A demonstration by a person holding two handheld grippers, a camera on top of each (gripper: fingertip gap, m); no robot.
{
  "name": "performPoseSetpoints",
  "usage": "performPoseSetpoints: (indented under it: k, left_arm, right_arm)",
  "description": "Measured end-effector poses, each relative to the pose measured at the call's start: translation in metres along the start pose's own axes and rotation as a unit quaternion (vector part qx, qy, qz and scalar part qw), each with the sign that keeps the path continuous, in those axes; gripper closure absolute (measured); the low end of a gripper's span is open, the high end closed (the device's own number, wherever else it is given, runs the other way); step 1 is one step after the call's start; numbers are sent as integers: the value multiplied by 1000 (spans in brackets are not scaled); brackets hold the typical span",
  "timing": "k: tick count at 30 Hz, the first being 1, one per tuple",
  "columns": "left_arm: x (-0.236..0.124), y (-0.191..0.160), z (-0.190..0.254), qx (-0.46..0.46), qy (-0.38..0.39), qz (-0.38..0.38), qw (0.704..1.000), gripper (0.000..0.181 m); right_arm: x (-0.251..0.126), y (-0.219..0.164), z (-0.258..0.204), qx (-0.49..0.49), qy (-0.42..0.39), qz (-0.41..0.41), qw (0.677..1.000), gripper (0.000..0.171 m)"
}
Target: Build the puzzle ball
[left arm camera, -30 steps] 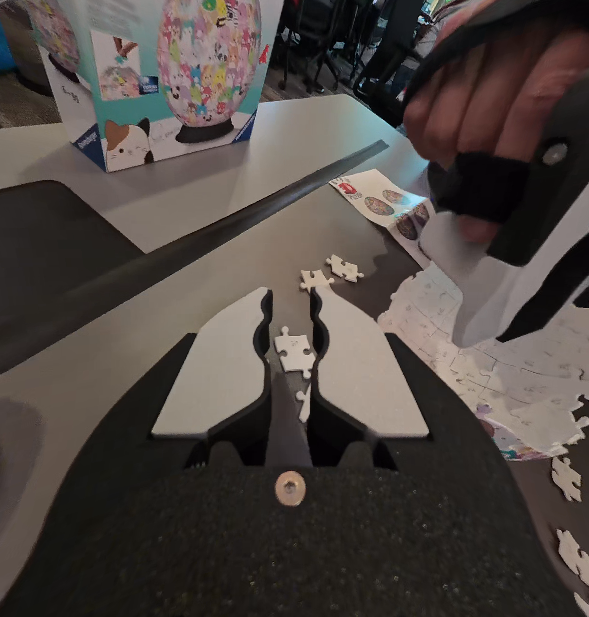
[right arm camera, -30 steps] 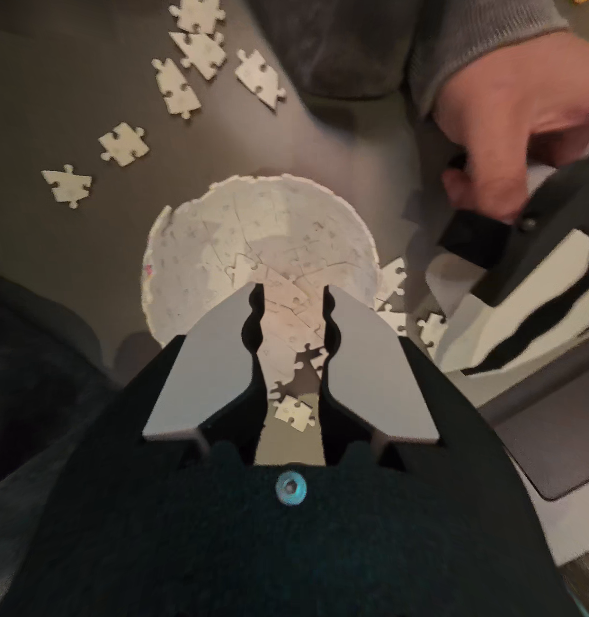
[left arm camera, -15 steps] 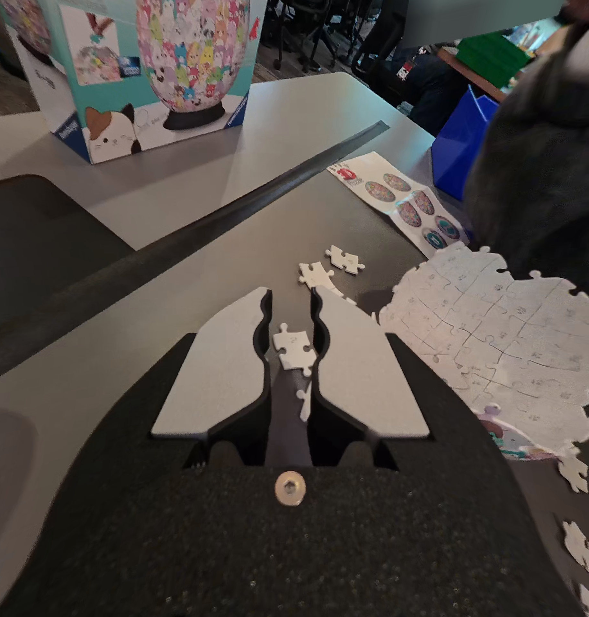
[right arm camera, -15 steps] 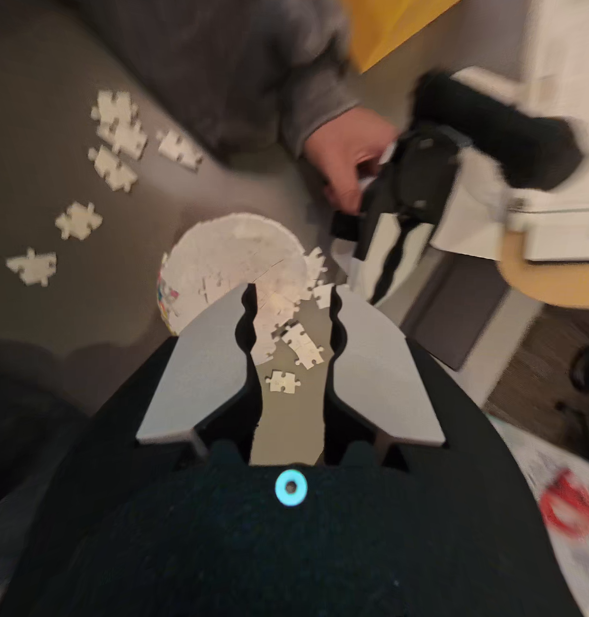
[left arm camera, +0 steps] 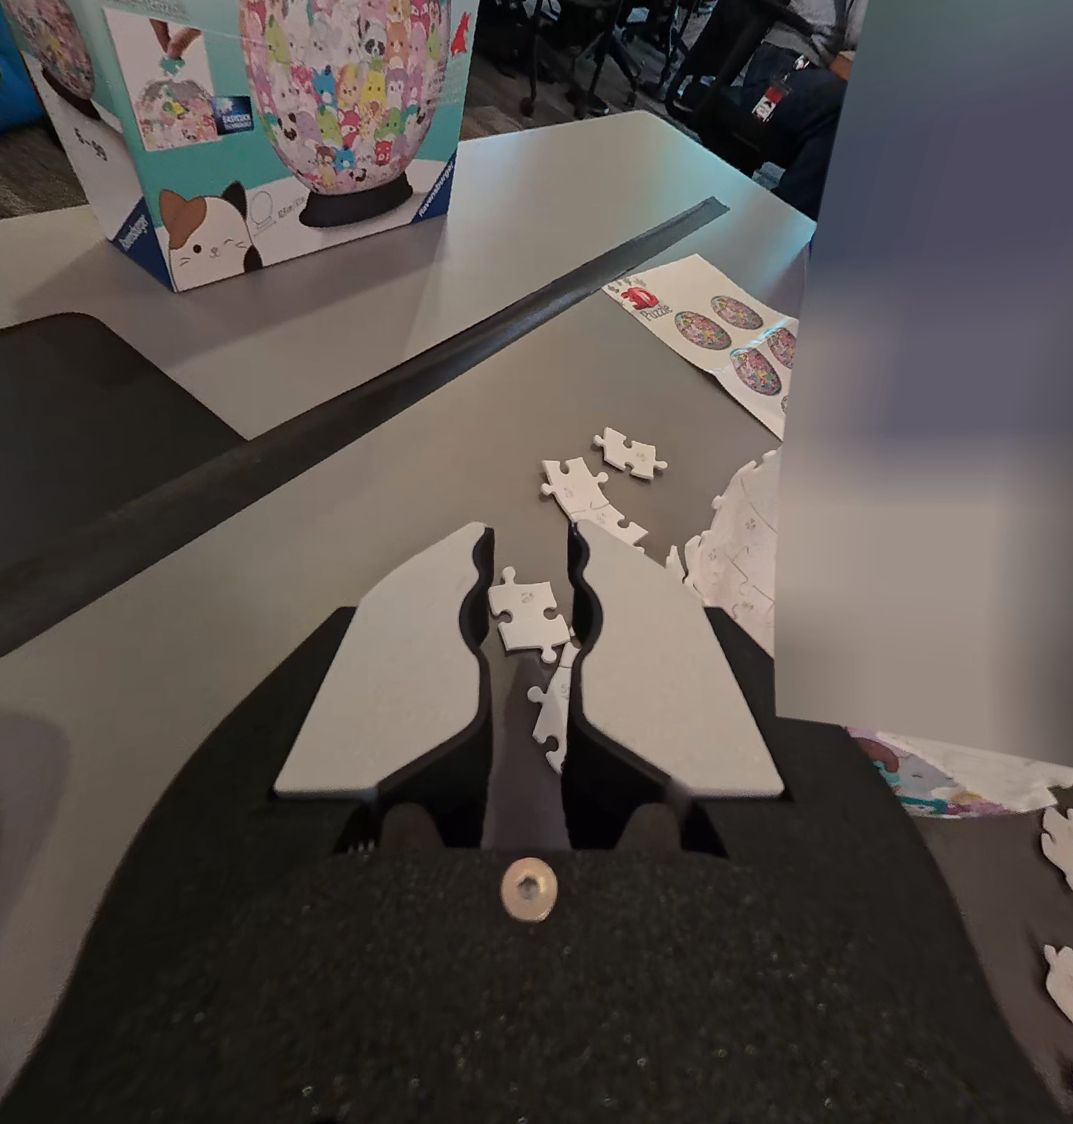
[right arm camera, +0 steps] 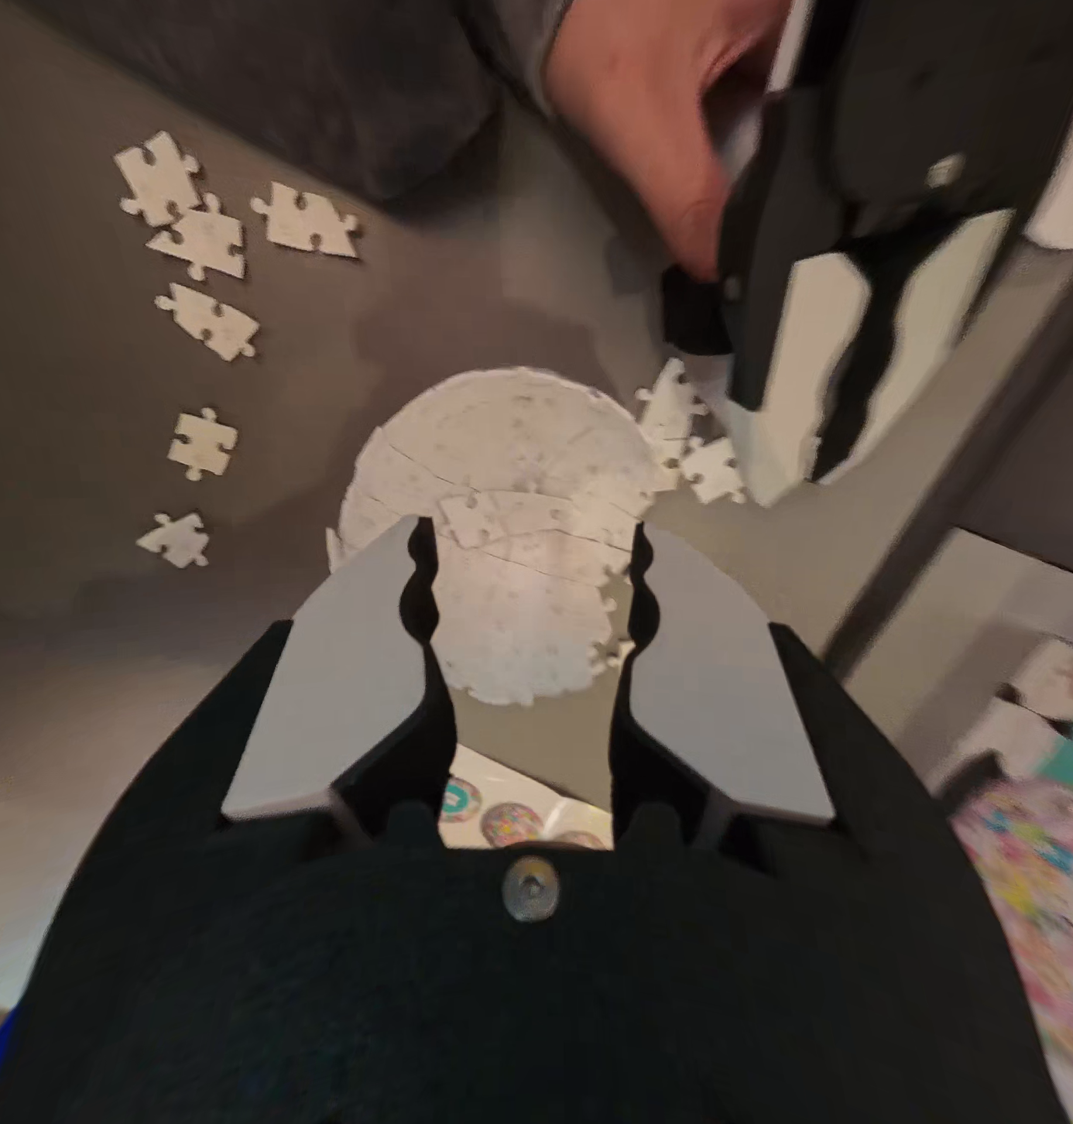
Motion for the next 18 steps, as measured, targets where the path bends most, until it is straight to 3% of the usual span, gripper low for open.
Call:
performPoseSetpoints:
  k: [4,10,13,18]
  left_arm:
    - [1,1,-1,-17,-16,-4,1000,159]
    - [-2,3,-3,-41,-35,3,999,158]
    - [-1,2,-3,-42,-37,-3,998,158]
    - [1,1,-3,-40,-37,-11,998,157]
  right_arm:
    - [34,-3,-7,-66,52,-56,995,96]
    - [63,-18,-14,-222,146,-67,962,108]
    - [70,-21,-13,-247,177,-46,952,111]
    - [75,-25,-14,-327,179,-39,927,117]
Point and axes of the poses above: each gripper's, where its closed fingertips meet, x out along the fingers, y out of its top, z = x × y across the jaws, the point moved 4 cm from there along -x, back along the fingers, and after that the axes turned 14 degrees about -x, right-handed, at the moved point
